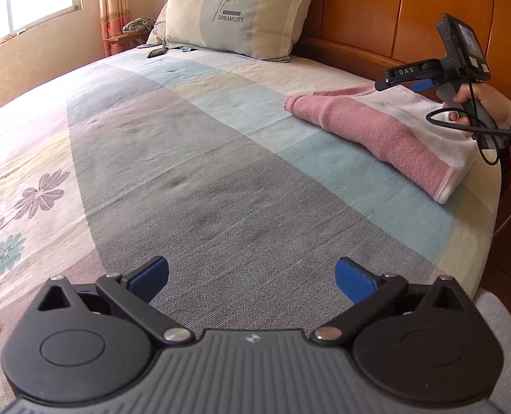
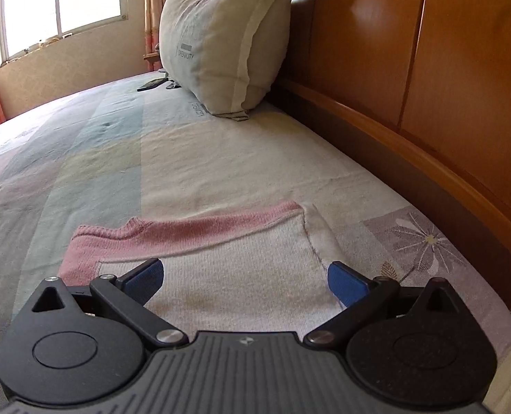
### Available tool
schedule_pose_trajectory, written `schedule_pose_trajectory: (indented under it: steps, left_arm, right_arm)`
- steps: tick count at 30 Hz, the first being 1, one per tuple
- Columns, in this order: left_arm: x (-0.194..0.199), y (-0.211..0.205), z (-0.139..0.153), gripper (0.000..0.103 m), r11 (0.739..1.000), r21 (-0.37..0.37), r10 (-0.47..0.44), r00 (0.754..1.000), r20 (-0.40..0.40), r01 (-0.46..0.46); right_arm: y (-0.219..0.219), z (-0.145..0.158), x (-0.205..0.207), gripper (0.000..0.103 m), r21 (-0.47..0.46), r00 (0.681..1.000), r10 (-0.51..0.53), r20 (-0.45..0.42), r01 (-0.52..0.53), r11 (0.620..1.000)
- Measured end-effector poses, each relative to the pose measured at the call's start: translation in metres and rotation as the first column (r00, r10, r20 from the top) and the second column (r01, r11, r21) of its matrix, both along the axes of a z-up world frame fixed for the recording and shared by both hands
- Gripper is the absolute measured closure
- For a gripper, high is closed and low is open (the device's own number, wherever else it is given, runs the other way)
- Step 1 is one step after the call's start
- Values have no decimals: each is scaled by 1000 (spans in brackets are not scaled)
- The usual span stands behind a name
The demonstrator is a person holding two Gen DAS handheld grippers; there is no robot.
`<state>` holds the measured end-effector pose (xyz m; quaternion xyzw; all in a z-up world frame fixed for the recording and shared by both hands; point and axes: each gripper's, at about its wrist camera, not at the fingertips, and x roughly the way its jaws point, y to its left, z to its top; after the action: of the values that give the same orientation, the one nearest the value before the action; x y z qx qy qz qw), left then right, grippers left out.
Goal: Fold clothes
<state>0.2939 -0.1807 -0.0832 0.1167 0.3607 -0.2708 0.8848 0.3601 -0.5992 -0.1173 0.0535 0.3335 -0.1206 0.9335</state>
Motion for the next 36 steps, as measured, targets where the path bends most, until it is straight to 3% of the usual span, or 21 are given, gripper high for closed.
schedule_pose_trajectory:
  steps: [5,8,12,14,16,17,20,24,25,28,32,36]
  left_arm:
    - [-4,-1,0,1,1000,19,-1,1000,13,1]
    - [-8,-2,0,1,999,33,-2,1000,23,1]
    - [-13,-3,0,1,999,47,-6,999,35,4]
    - [-18,-3,3,1,999,36,-16,999,37,14]
    - [-23,-3,5,1,999,27,-26,999,36,25]
    - [-25,-3,6,1,999,27,-30,999,31,29]
    - [-33,-2,10,1,999,41,-35,998,46,33]
    - [-33,1,8,1,1000,19,-24,1000,15,24]
    - [-31,1,8,1,1000,16,-20,1000,0,20]
    - [-34,1,11,1,1000,27,-8,1000,14,7]
    - [-34,3,12,1,1000,19,10,1000,24,-11]
    - [-35,3,13,1,1000,11,13,1000,22,-13]
  right_arm:
    - [-3,-23,24,0,-78,997,-20,-78,14,997]
    - [-2,-11,18,0,-31,996,-55,-73,53,998]
    - [39,14,-17,0,-21,997,81,12,-80,997]
    - [64,11,-33,0,-86,989,147,-18,-148,985]
    - [82,-6,-38,0,-176,981,158,-113,-177,968]
    - [85,-15,-42,0,-183,981,153,-122,-174,968]
    - [78,-5,-47,0,-88,989,88,-118,-99,991]
    - [89,7,-72,0,-89,995,94,-30,-96,991]
    - [91,-3,-67,0,-97,991,95,-91,-104,990]
    - [95,-17,-69,0,-107,989,71,-128,-85,991]
    - [112,4,-100,0,-118,996,85,-38,-89,989]
    - [123,14,-105,0,-119,990,140,-14,-140,983]
